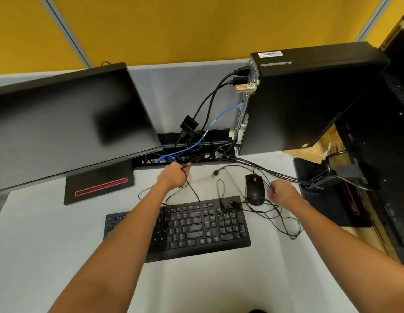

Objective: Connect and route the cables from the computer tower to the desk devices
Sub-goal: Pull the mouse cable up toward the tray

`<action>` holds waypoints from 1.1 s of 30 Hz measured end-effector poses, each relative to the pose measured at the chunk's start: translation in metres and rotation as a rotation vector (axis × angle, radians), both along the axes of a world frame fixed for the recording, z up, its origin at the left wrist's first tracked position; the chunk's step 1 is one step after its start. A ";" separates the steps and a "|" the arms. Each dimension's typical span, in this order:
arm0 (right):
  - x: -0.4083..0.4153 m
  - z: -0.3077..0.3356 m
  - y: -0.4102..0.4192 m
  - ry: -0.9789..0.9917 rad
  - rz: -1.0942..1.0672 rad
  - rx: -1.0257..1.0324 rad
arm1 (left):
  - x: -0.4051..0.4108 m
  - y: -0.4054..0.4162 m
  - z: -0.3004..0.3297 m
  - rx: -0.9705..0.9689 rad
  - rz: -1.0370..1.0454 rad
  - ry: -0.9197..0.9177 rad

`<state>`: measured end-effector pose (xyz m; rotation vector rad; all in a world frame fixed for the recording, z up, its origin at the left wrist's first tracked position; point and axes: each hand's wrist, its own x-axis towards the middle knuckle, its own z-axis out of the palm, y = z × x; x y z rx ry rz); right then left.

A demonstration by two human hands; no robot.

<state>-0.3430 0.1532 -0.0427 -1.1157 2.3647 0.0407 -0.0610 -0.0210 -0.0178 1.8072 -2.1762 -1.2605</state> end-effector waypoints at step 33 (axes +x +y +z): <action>0.024 0.024 -0.003 0.211 0.288 0.332 | 0.054 0.041 -0.019 0.087 -0.118 -0.172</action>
